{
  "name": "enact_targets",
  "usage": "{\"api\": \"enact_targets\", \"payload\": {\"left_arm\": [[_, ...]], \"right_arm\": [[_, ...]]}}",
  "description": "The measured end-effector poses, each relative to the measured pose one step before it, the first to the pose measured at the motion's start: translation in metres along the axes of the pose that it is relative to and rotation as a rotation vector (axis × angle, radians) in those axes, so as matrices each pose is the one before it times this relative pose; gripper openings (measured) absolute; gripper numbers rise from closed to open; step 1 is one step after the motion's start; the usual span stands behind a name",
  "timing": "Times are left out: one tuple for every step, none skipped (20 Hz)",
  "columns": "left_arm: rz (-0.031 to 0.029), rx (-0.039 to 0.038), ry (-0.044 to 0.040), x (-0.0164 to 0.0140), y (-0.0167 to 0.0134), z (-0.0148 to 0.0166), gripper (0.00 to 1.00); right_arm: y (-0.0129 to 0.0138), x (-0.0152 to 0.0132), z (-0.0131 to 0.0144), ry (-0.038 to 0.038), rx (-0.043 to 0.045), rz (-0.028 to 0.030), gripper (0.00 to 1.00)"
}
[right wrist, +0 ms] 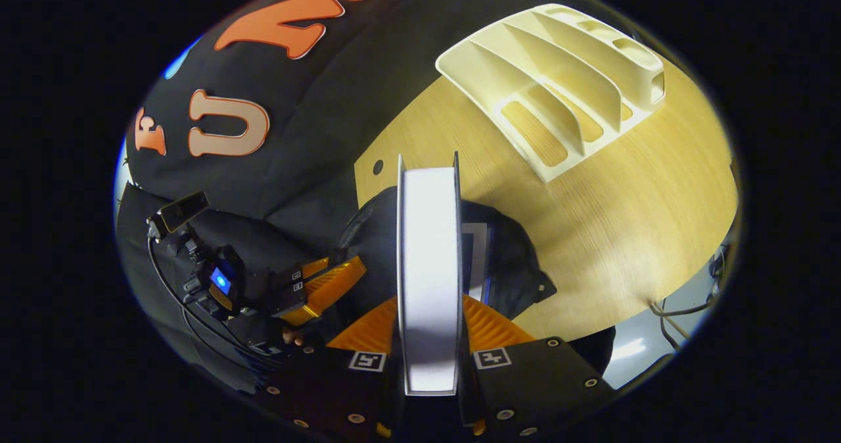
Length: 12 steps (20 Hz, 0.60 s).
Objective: Open the schoolbag, grab two books from the bookshelf and put them into the schoolbag.
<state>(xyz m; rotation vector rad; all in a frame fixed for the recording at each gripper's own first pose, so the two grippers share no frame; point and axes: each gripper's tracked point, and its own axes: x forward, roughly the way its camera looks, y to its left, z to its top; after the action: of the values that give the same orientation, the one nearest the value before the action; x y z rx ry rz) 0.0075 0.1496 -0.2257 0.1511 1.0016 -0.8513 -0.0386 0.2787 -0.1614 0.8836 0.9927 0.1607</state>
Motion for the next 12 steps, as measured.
{"api": "enact_targets", "payload": {"left_arm": [[0.00075, -0.00246, -0.00386, -0.00153, -0.00034, 0.00061, 0.05], [0.00092, -0.00233, -0.00111, -0.00072, 0.00019, 0.00071, 0.05], [0.00167, -0.00231, -0.00383, -0.0013, -0.00102, 0.00178, 0.05], [0.00043, -0.0016, -0.00319, -0.00162, 0.00067, 0.00171, 0.05], [0.00123, -0.00482, -0.00186, -0.00269, -0.0001, 0.00196, 0.05], [-0.00161, -0.00535, -0.00127, -0.00257, -0.00011, 0.00247, 0.05], [-0.00059, -0.00671, 0.00008, -0.00175, -0.00055, 0.00248, 0.05], [-0.00302, -0.00532, 0.00045, -0.00016, -0.00073, -0.00204, 0.05], [-0.00333, -0.0019, 0.00465, -0.00138, 0.0011, -0.00294, 0.05], [0.00119, -0.00067, -0.00357, 0.00029, -0.00004, -0.00054, 0.05], [-0.00102, 0.00034, -0.0023, -0.0006, -0.00084, 0.00194, 0.05], [-0.00025, 0.00074, -0.00364, -0.00092, -0.00176, 0.00105, 0.05]], "right_arm": [[0.00005, 0.0053, -0.00007, 0.00156, 0.00705, 0.01332, 0.34], [-0.00156, 0.00689, 0.00131, -0.00006, 0.01088, 0.01646, 0.34], [0.00028, 0.00589, -0.00052, 0.00093, 0.00213, 0.01935, 0.34], [-0.0036, 0.00584, 0.00067, -0.00596, 0.00202, 0.00391, 0.34], [-0.00375, 0.00611, 0.00175, -0.00509, -0.00235, 0.00732, 0.34], [-0.00295, 0.00696, -0.00019, -0.00553, 0.00519, 0.00877, 0.34], [-0.00173, 0.00498, -0.00113, -0.00082, 0.00702, 0.01241, 0.34], [-0.00141, 0.00692, -0.00155, 0.00011, 0.01285, 0.01191, 0.34], [0.00128, 0.00668, -0.00125, -0.0017, 0.01063, 0.01859, 0.34], [-0.0002, 0.00618, 0.00039, -0.00616, 0.01287, 0.01859, 0.34], [0.00156, 0.00445, 0.00031, -0.00634, 0.00874, 0.01819, 0.34], [0.00023, 0.00508, 0.0, -0.00789, 0.00262, 0.01585, 0.34]]}}
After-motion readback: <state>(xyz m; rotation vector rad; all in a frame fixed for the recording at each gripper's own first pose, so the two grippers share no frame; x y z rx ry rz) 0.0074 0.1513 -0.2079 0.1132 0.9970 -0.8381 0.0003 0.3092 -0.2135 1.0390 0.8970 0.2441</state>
